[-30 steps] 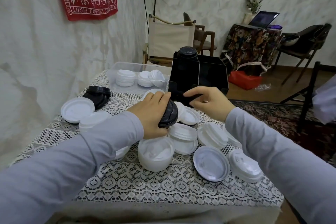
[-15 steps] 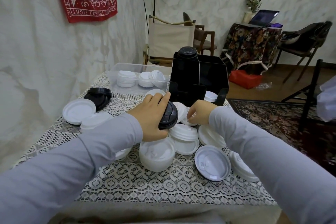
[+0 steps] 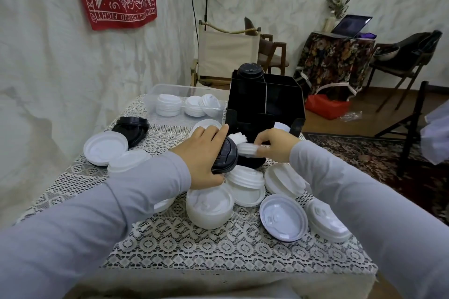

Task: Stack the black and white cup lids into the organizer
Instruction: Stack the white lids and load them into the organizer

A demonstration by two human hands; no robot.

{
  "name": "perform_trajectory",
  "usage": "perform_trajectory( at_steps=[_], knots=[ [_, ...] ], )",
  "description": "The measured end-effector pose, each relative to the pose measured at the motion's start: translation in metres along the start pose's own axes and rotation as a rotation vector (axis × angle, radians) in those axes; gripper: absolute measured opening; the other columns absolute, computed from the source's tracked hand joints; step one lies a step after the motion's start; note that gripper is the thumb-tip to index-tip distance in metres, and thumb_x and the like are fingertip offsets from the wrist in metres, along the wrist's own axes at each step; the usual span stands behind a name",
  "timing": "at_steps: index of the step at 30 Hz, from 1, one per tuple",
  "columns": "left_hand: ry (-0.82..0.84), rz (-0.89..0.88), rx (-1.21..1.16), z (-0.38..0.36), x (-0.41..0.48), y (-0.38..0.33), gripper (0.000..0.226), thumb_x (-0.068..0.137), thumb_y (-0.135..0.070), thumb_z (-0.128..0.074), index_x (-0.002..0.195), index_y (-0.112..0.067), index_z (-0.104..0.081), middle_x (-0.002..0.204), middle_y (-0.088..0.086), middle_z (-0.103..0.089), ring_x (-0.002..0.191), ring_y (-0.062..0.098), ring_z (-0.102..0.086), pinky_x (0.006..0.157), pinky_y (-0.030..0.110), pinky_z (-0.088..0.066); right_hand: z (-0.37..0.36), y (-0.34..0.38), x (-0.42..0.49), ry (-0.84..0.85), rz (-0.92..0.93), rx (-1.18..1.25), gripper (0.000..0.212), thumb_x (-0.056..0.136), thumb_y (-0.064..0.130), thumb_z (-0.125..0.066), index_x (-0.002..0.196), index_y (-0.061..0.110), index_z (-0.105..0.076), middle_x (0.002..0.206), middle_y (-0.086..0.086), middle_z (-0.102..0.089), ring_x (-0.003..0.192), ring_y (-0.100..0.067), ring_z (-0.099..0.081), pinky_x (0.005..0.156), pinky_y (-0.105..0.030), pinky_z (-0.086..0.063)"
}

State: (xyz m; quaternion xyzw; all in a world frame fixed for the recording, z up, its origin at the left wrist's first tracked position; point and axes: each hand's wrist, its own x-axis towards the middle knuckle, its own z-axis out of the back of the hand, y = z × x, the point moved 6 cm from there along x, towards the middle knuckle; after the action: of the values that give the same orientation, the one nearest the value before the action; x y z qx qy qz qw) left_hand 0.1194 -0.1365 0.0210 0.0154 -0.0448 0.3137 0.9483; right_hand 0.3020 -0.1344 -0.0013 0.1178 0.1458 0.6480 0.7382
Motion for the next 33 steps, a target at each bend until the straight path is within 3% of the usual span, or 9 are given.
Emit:
perform_trajectory(
  at_steps=[5,7,10,14,16,19,22,28,33],
  knots=[
    [0.001,-0.004,-0.004,0.0,-0.001,0.0,0.101,0.078,-0.042,-0.06,0.149,-0.012,0.006,0.143,0.006,-0.022,0.127,0.026,-0.025,0.106,0.037,-0.03,0.016,-0.012,0.001,-0.091,-0.042,0.27,0.017,0.093,0.015,-0.047,0.081,0.025,-0.055,0.082,0.0,-0.058,0.069,-0.013,-0.051,0.064,-0.026,-0.042],
    [0.0,-0.004,-0.006,0.0,-0.001,0.0,0.102,0.078,-0.041,-0.061,0.149,-0.012,0.005,0.143,0.006,-0.023,0.126,0.026,-0.026,0.106,0.038,-0.031,0.02,-0.02,0.003,-0.152,-0.077,0.356,0.019,0.093,0.013,-0.045,0.08,0.023,-0.054,0.084,-0.005,-0.058,0.073,-0.019,-0.052,0.069,-0.032,-0.043],
    [-0.001,-0.006,0.001,0.0,-0.001,0.0,0.102,0.078,-0.042,-0.061,0.149,-0.012,0.005,0.142,0.006,-0.023,0.125,0.026,-0.027,0.105,0.039,-0.032,0.025,-0.037,0.002,-0.244,-0.17,0.398,0.018,0.095,0.013,-0.039,0.084,0.018,-0.053,0.084,-0.004,-0.055,0.081,-0.023,-0.051,0.073,-0.034,-0.042],
    [-0.004,-0.003,0.003,0.0,-0.002,0.001,0.101,0.078,-0.042,-0.061,0.149,-0.012,0.004,0.142,0.006,-0.023,0.125,0.025,-0.027,0.104,0.039,-0.033,0.022,-0.059,-0.001,-0.269,-0.317,0.414,0.022,0.098,0.013,-0.034,0.1,0.005,-0.055,0.083,-0.008,-0.049,0.072,-0.023,-0.046,0.062,-0.028,-0.039],
    [-0.006,-0.002,-0.002,0.0,-0.002,0.001,0.101,0.078,-0.042,-0.061,0.149,-0.012,0.004,0.142,0.005,-0.023,0.125,0.025,-0.027,0.105,0.039,-0.033,0.018,-0.069,-0.002,-0.245,-0.401,0.357,0.02,0.097,0.009,-0.034,0.089,0.004,-0.052,0.076,-0.01,-0.046,0.066,-0.024,-0.044,0.056,-0.027,-0.036],
    [-0.009,-0.004,-0.008,0.0,-0.002,0.001,0.101,0.078,-0.042,-0.061,0.149,-0.012,0.004,0.142,0.005,-0.023,0.126,0.025,-0.027,0.105,0.039,-0.032,0.015,-0.084,-0.005,-0.261,-0.506,0.264,0.026,0.093,0.003,-0.038,0.071,0.004,-0.051,0.071,-0.011,-0.05,0.074,-0.026,-0.044,0.057,-0.03,-0.035],
    [-0.004,-0.005,-0.014,0.0,-0.003,0.001,0.101,0.079,-0.042,-0.061,0.149,-0.012,0.005,0.143,0.005,-0.023,0.127,0.025,-0.026,0.106,0.038,-0.032,0.015,-0.086,-0.01,-0.252,-0.559,0.107,0.016,0.092,0.008,-0.045,0.095,0.002,-0.059,0.09,-0.016,-0.056,0.079,-0.031,-0.052,0.068,-0.03,-0.039],
    [-0.007,-0.006,-0.023,0.0,-0.002,0.001,0.101,0.078,-0.042,-0.061,0.149,-0.012,0.004,0.143,0.005,-0.023,0.127,0.024,-0.027,0.106,0.038,-0.032,0.023,-0.062,-0.009,-0.349,-0.414,-0.173,0.032,0.09,0.012,-0.046,0.121,0.015,-0.056,0.121,-0.011,-0.052,0.103,-0.036,-0.054,0.075,-0.036,-0.043],
    [-0.006,-0.008,-0.03,0.0,-0.004,0.002,0.101,0.079,-0.042,-0.061,0.149,-0.013,0.005,0.143,0.004,-0.023,0.127,0.024,-0.027,0.107,0.037,-0.031,0.019,-0.056,-0.007,-0.275,-0.455,-0.113,0.03,0.088,0.011,-0.045,0.109,0.02,-0.064,0.107,-0.01,-0.063,0.09,-0.033,-0.059,0.072,-0.034,-0.049]
  ],
)
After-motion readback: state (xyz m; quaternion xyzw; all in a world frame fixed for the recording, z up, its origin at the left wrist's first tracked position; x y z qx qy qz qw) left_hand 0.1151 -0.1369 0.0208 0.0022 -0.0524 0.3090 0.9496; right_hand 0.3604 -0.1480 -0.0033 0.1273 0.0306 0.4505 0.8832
